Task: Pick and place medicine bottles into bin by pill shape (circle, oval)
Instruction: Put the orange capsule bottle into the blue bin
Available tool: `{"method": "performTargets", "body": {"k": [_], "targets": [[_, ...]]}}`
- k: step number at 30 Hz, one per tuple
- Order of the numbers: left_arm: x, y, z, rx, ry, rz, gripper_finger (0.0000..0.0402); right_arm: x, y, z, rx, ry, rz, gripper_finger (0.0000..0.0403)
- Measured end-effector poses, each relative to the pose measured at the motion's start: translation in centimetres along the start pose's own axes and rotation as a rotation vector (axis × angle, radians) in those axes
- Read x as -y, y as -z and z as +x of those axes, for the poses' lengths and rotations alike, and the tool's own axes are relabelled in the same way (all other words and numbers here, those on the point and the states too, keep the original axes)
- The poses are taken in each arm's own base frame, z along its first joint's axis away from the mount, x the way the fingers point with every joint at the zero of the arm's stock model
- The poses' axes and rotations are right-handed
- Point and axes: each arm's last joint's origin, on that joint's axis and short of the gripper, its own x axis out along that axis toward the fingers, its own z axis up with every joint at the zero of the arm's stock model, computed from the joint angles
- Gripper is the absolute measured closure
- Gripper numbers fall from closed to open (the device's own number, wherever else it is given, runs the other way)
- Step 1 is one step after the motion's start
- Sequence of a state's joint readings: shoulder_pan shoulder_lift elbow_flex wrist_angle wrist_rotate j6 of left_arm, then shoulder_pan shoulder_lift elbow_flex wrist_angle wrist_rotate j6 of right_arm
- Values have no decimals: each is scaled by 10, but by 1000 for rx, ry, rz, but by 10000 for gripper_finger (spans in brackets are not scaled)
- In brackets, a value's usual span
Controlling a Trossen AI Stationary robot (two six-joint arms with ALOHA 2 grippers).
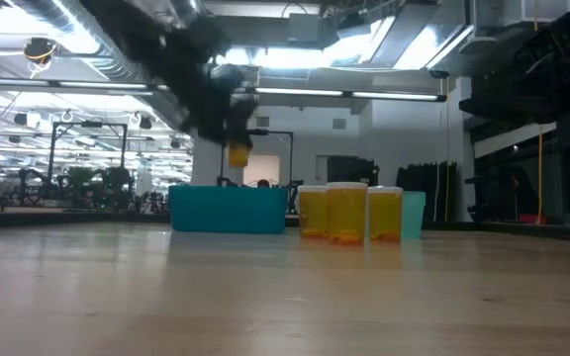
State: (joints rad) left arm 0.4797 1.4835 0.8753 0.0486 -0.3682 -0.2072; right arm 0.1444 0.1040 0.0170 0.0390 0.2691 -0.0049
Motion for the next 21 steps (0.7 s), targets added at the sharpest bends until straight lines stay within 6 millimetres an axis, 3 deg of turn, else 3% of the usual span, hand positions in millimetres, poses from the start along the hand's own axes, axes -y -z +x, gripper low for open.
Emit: {"method": "performTargets", "body": {"k": [4,9,14,21], "targets": [[-21,19,41,-86,-13,-31,232,0,0,0,0,0,1,226],[-25,36,70,-105,7,-45,232,0,0,0,0,0,0,226],[-23,42,78,-111,25,-18,226,0,0,0,0,0,0,226],[-23,43,78,-113,27,41,166,0,0,0,0,0,0,226]]}}
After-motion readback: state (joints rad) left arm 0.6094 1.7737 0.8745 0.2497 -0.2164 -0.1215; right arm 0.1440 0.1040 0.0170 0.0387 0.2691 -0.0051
